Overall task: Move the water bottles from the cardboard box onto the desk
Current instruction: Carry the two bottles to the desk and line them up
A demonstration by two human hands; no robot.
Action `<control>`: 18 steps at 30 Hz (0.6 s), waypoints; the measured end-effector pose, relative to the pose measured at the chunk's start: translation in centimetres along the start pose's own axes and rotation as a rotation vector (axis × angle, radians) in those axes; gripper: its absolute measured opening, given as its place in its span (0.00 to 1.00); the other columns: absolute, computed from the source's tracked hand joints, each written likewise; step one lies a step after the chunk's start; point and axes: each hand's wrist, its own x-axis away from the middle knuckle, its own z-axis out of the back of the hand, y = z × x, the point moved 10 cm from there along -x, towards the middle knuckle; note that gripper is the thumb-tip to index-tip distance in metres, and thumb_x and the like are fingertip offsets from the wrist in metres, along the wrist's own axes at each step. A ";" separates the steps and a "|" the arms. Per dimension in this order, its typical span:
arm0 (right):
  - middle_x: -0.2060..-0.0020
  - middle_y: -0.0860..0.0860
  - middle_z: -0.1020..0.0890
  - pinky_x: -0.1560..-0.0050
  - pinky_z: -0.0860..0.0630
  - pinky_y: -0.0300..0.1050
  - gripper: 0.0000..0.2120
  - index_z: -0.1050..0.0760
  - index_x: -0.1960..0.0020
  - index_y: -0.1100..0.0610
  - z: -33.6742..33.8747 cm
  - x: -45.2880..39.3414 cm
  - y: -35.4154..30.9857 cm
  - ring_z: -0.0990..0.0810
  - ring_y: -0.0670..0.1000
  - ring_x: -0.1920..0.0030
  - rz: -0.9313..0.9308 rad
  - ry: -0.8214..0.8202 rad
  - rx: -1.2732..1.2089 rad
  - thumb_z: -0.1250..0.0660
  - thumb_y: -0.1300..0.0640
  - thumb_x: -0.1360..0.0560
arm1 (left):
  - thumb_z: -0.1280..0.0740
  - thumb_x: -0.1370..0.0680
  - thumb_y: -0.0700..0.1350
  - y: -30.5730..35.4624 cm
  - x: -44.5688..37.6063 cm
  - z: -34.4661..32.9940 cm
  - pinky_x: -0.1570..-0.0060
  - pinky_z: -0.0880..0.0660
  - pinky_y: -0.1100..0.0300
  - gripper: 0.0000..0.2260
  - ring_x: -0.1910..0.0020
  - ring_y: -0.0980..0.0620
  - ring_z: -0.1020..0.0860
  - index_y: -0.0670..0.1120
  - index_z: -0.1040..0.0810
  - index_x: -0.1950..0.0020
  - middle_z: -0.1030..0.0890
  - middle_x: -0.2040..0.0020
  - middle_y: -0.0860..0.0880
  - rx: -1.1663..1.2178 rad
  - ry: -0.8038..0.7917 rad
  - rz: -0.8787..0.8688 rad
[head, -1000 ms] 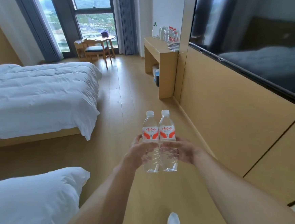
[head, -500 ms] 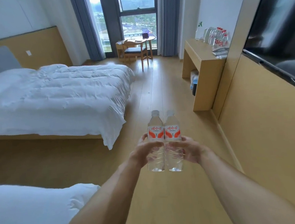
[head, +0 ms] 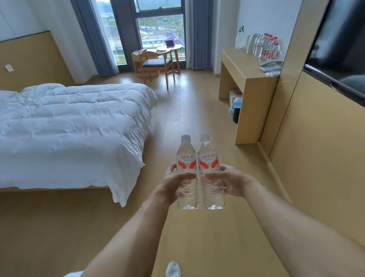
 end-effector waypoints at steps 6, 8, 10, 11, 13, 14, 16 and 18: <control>0.41 0.60 0.17 0.34 0.25 0.62 0.22 0.23 0.35 0.61 3.9 -8.1 -4.8 0.18 0.63 0.40 0.001 0.120 -0.016 0.25 0.64 0.28 | 0.24 0.31 0.31 4.3 -11.4 -1.0 0.54 0.19 0.44 0.35 0.47 0.38 0.16 0.44 0.33 0.27 0.18 0.41 0.38 0.018 -0.111 0.014; 0.38 0.62 0.18 0.32 0.28 0.65 0.23 0.24 0.33 0.62 5.0 -10.9 -6.9 0.21 0.65 0.35 -0.004 0.161 -0.024 0.25 0.64 0.27 | 0.24 0.31 0.29 6.2 -14.9 -1.2 0.46 0.20 0.40 0.35 0.45 0.36 0.17 0.43 0.33 0.27 0.18 0.41 0.36 0.024 -0.146 0.017; 0.37 0.63 0.20 0.30 0.30 0.67 0.24 0.25 0.32 0.62 5.9 -13.6 -9.3 0.22 0.66 0.34 0.005 0.199 -0.034 0.26 0.64 0.27 | 0.24 0.31 0.29 8.4 -18.4 -1.2 0.41 0.22 0.36 0.36 0.44 0.34 0.18 0.43 0.33 0.27 0.19 0.40 0.35 0.024 -0.178 0.017; 0.36 0.64 0.20 0.30 0.31 0.67 0.23 0.25 0.32 0.62 6.1 -14.9 -10.5 0.22 0.66 0.34 0.015 0.211 -0.044 0.26 0.65 0.26 | 0.23 0.32 0.29 9.5 -20.2 -1.1 0.40 0.23 0.34 0.36 0.44 0.34 0.18 0.43 0.33 0.28 0.19 0.40 0.35 0.026 -0.190 0.014; 0.36 0.63 0.20 0.29 0.31 0.67 0.23 0.25 0.32 0.62 6.5 -17.5 -12.7 0.22 0.65 0.34 0.034 0.227 -0.065 0.27 0.65 0.26 | 0.23 0.32 0.30 11.7 -23.5 -0.9 0.40 0.23 0.34 0.36 0.44 0.34 0.18 0.44 0.32 0.28 0.19 0.40 0.35 0.018 -0.214 0.007; 0.36 0.63 0.20 0.29 0.32 0.67 0.23 0.25 0.32 0.61 6.6 -18.7 -13.6 0.23 0.65 0.34 0.040 0.232 -0.076 0.27 0.64 0.26 | 0.23 0.32 0.30 12.5 -25.0 -0.9 0.40 0.23 0.34 0.35 0.44 0.34 0.18 0.44 0.33 0.28 0.19 0.40 0.35 0.010 -0.227 0.005; 0.36 0.63 0.20 0.29 0.31 0.67 0.23 0.26 0.31 0.61 6.9 -20.9 -14.8 0.23 0.65 0.34 0.039 0.238 -0.089 0.27 0.64 0.26 | 0.24 0.31 0.29 13.7 -27.5 -0.9 0.40 0.24 0.34 0.34 0.44 0.35 0.18 0.43 0.33 0.28 0.19 0.40 0.35 -0.004 -0.244 0.008; 0.36 0.62 0.20 0.30 0.31 0.67 0.24 0.26 0.32 0.61 7.3 -23.2 -15.7 0.22 0.65 0.34 0.032 0.244 -0.099 0.27 0.64 0.26 | 0.25 0.30 0.29 14.5 -29.8 -0.7 0.39 0.24 0.34 0.34 0.43 0.35 0.18 0.43 0.33 0.28 0.19 0.40 0.36 -0.007 -0.253 0.017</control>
